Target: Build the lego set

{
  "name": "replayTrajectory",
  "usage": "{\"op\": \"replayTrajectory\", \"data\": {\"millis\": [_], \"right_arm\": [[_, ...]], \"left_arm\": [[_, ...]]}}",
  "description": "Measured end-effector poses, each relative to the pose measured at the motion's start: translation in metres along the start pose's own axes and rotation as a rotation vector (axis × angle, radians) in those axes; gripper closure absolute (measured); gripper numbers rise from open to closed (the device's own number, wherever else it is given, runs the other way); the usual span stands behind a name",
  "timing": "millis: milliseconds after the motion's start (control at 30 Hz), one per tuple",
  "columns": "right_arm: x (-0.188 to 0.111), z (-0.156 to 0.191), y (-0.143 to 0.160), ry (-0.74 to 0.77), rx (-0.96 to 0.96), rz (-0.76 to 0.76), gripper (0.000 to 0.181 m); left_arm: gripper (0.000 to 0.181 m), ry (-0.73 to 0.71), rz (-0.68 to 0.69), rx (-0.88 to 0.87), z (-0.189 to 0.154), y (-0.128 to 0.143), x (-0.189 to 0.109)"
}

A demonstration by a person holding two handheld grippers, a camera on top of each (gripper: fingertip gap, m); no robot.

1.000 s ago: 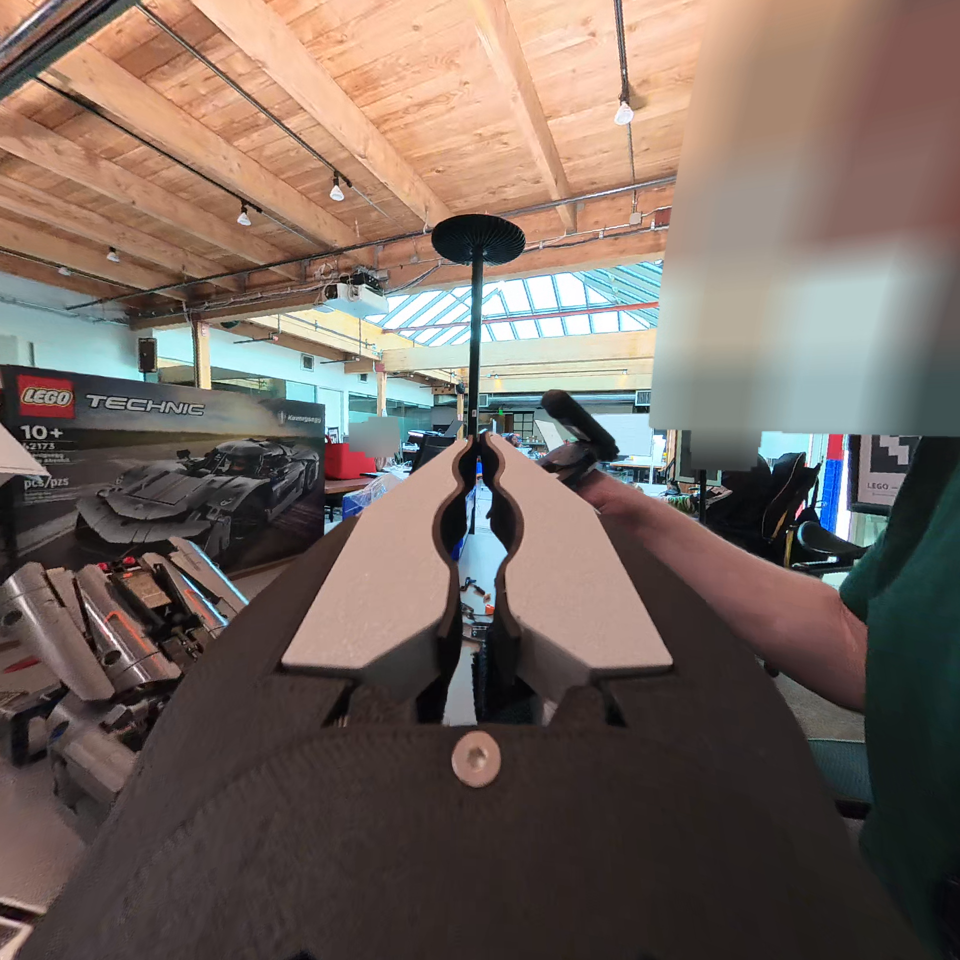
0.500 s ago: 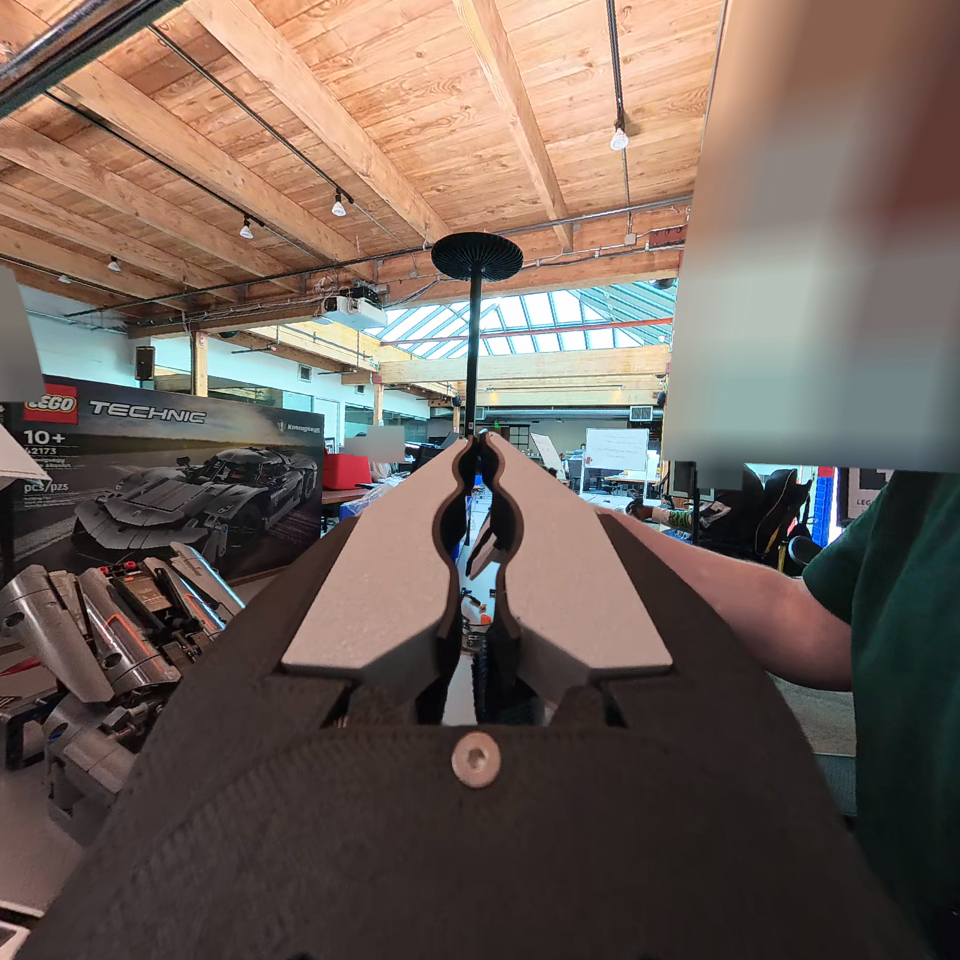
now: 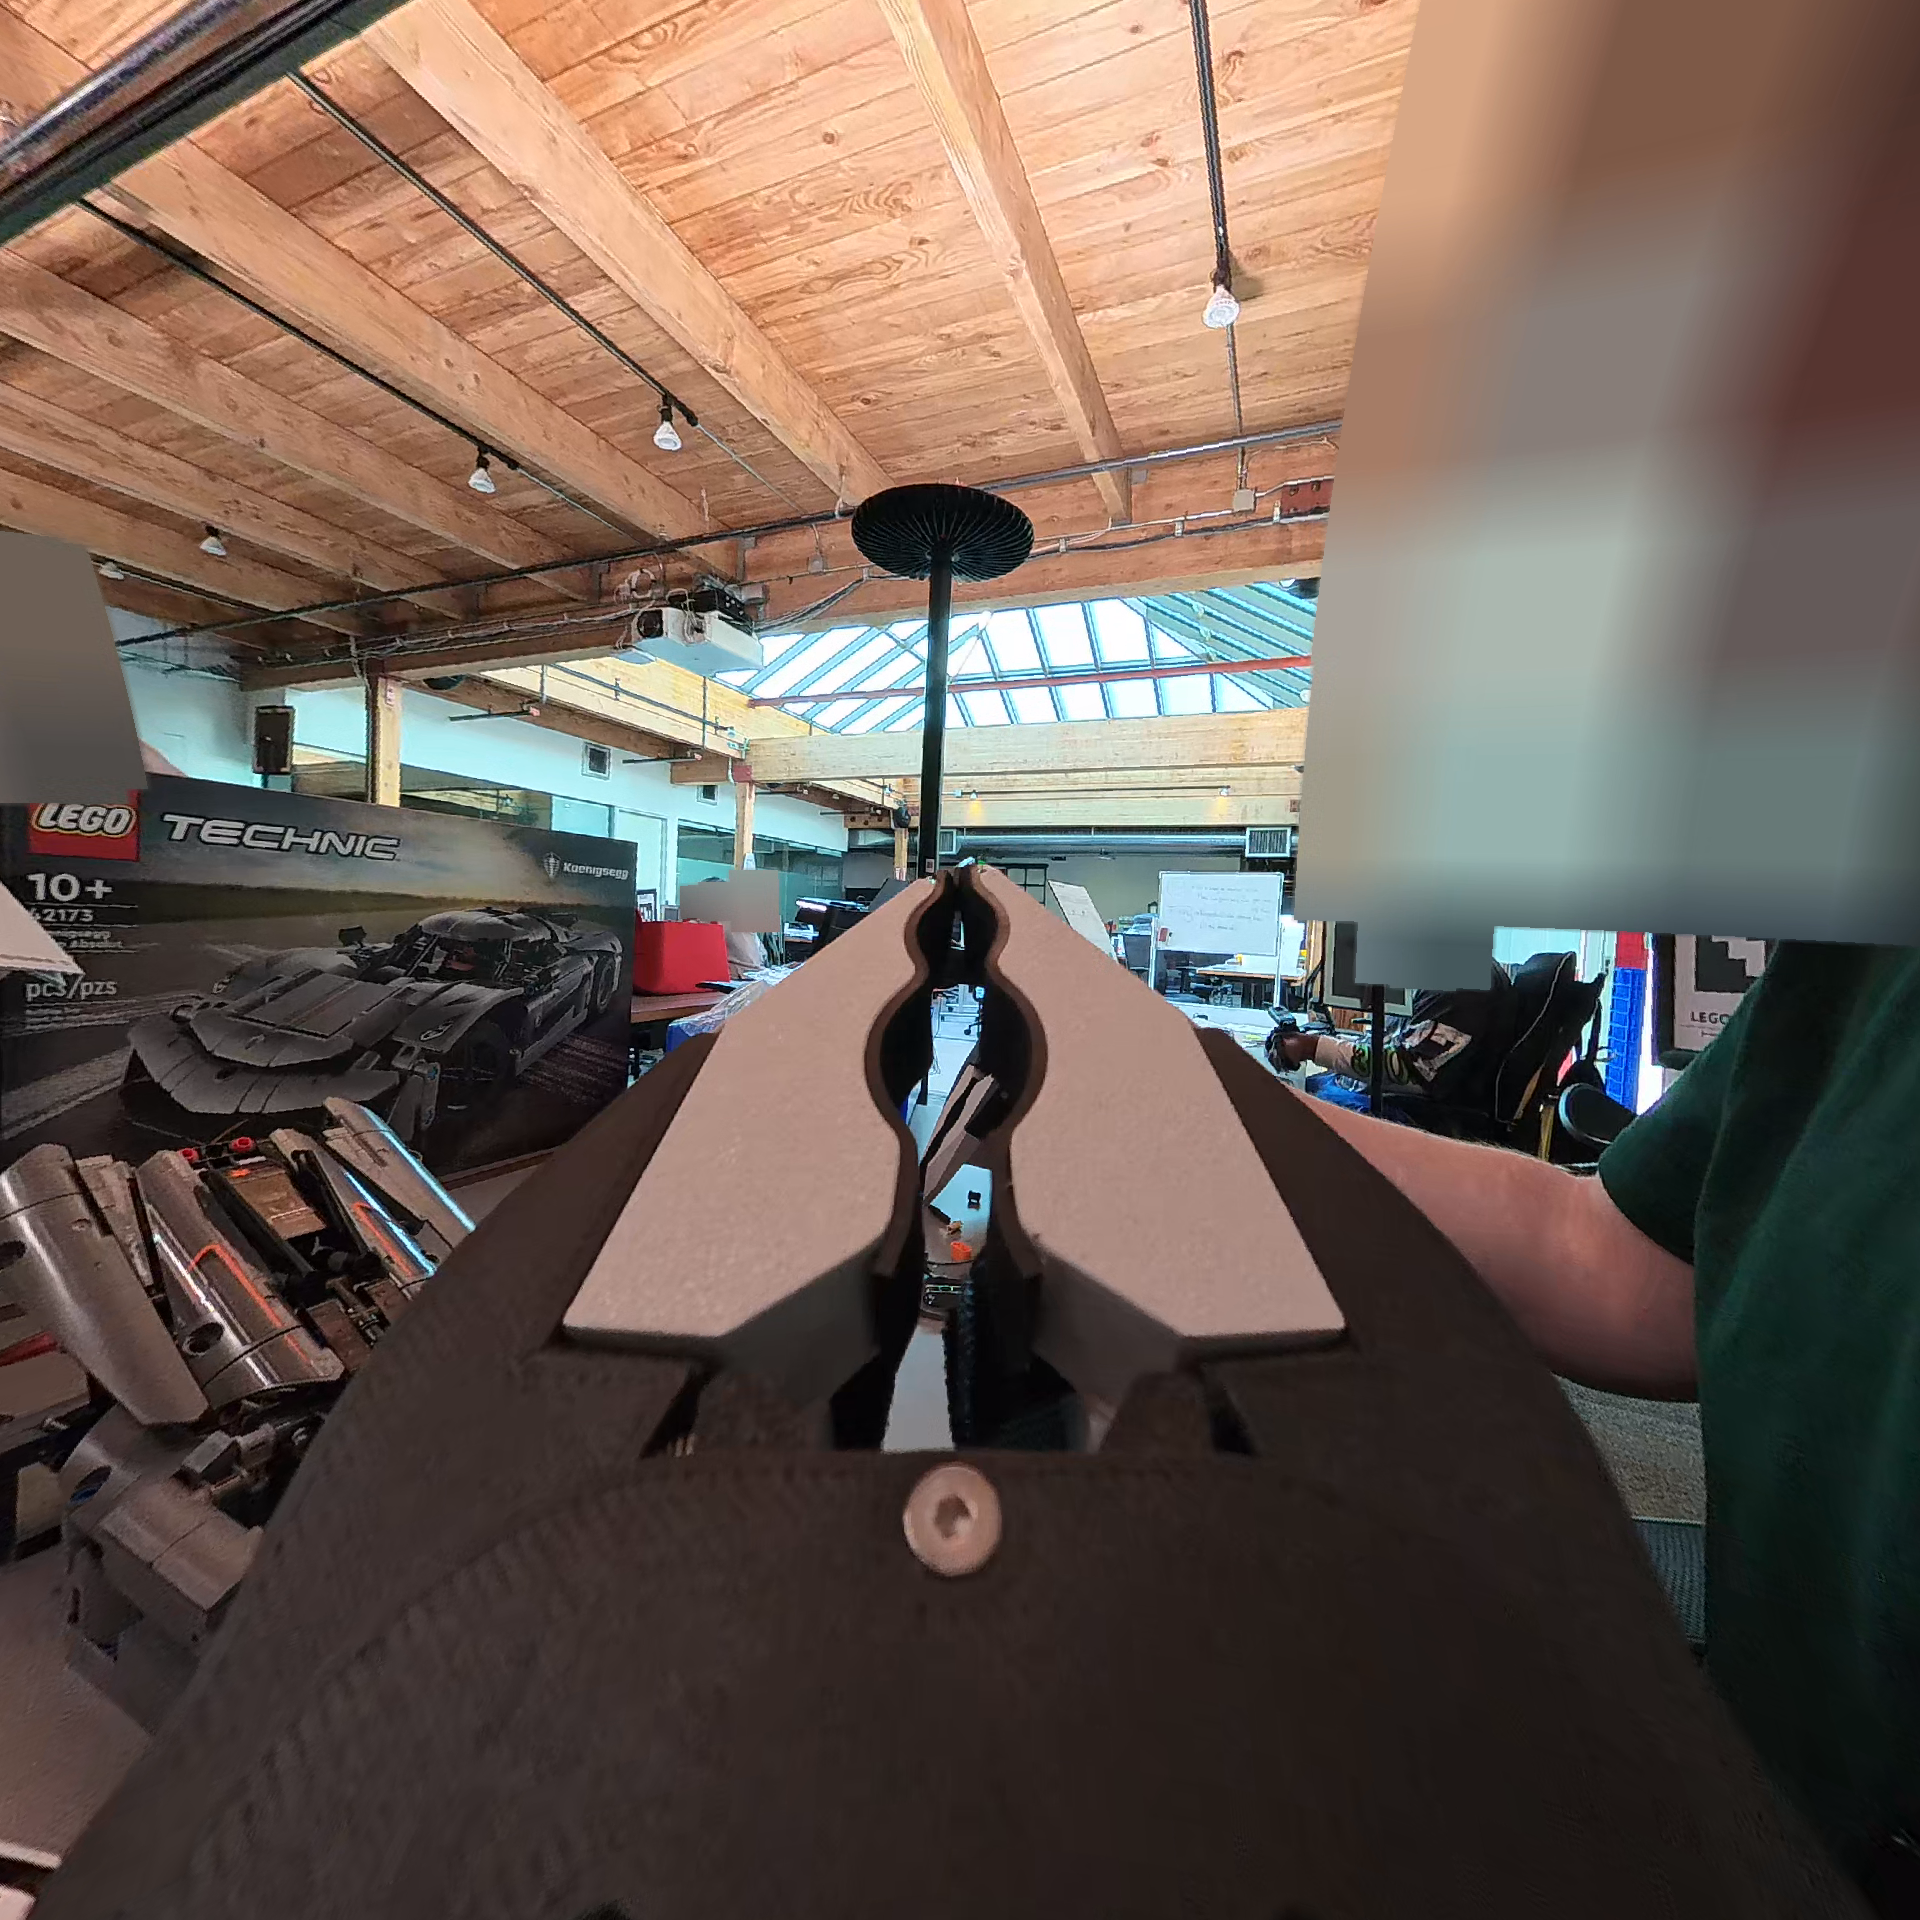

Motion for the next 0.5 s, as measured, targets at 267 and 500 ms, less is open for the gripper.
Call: {"op": "replayTrajectory", "data": {"millis": [267,500], "right_arm": [[-0.003,0.001,0.002,-0.005,-0.011,-0.020,0.180],[-0.036,0.088,-0.031,-0.071,-0.334,-0.248,0.179]], "left_arm": [[0.181,0.001,0.005,-0.002,0.000,0.001,0.001],[0.181,0.023,0.040,-0.044,-0.003,0.009,0.008]]}}
Point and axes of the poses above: each gripper's, where its closed fingertips meet, x out along the fingers, y out of its underside, z = x × y across the jaws, the point moved 7 cm from there along -x, back along the fingers, and after that the axes turned 15 degrees about -y, right-handed, at the moved point
